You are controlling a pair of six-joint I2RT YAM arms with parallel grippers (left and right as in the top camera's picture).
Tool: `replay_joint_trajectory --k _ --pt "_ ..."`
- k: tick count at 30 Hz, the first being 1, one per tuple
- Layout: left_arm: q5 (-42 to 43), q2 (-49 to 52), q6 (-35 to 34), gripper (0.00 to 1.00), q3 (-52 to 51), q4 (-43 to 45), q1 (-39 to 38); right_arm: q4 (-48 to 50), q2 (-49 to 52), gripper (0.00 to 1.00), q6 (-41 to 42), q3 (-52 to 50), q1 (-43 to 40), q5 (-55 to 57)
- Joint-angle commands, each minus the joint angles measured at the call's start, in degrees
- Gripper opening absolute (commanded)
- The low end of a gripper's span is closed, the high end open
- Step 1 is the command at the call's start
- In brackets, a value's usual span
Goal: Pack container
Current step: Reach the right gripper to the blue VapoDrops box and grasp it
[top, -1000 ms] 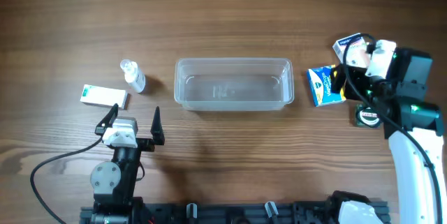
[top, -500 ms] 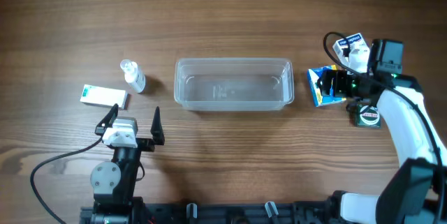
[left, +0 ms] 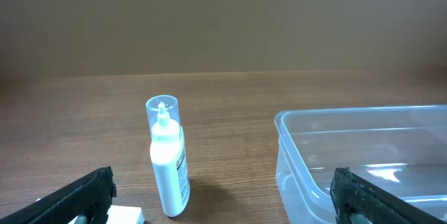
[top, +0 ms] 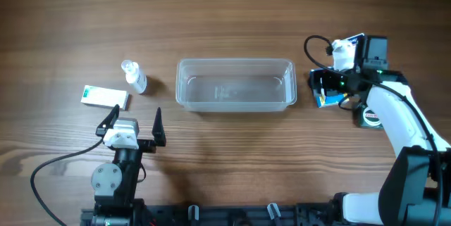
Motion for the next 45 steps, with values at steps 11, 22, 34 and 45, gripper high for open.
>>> replay_joint_trajectory --k 11,22,34,45 --pt "0.66 -0.42 1.27 1.00 -0.48 0.13 -0.26 3.26 5.57 1.00 4.39 0.37 0.11 13.25" --pt "0.66 -0.42 1.27 1.00 -0.48 0.13 -0.26 5.57 12.37 1.00 -0.94 0.37 0.11 10.36" --pt "0.66 -0.42 1.27 1.00 -0.46 0.13 -0.26 5.18 14.95 0.93 -0.72 1.16 0.11 8.55" --pt "0.66 -0.42 1.27 1.00 -0.46 0.13 -0.26 3.65 10.27 0.71 5.20 2.29 0.13 12.22"
